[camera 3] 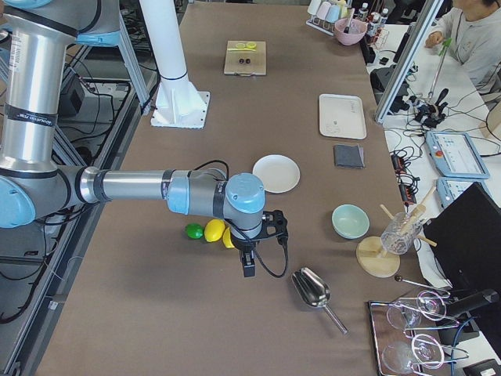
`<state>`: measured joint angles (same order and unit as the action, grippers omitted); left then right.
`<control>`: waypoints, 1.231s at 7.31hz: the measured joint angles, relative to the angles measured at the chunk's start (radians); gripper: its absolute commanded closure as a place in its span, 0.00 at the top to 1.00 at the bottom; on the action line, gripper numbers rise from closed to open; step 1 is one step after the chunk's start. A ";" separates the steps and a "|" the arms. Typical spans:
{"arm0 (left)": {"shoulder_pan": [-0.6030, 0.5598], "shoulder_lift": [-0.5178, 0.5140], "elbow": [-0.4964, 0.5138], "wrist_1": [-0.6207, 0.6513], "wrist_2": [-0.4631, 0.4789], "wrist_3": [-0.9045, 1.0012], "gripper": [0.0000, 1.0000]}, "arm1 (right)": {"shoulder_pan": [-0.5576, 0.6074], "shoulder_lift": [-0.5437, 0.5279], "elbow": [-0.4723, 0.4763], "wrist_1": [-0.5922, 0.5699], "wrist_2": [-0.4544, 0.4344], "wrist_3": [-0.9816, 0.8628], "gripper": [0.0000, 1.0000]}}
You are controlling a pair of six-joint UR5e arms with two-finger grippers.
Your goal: Place red cherry on plate
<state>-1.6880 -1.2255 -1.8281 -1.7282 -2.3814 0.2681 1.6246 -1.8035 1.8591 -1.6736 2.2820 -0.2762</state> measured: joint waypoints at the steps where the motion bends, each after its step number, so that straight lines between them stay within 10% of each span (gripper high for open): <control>1: 0.000 -0.002 -0.001 -0.002 -0.001 0.000 0.98 | 0.000 0.000 0.000 0.000 0.003 0.000 1.00; 9: 0.020 0.014 -0.072 -0.016 -0.156 -0.105 0.98 | -0.016 -0.009 0.024 0.040 0.169 0.026 1.00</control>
<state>-1.6682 -1.2120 -1.9000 -1.7441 -2.5374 0.1630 1.6084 -1.8123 1.8830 -1.6332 2.4512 -0.2497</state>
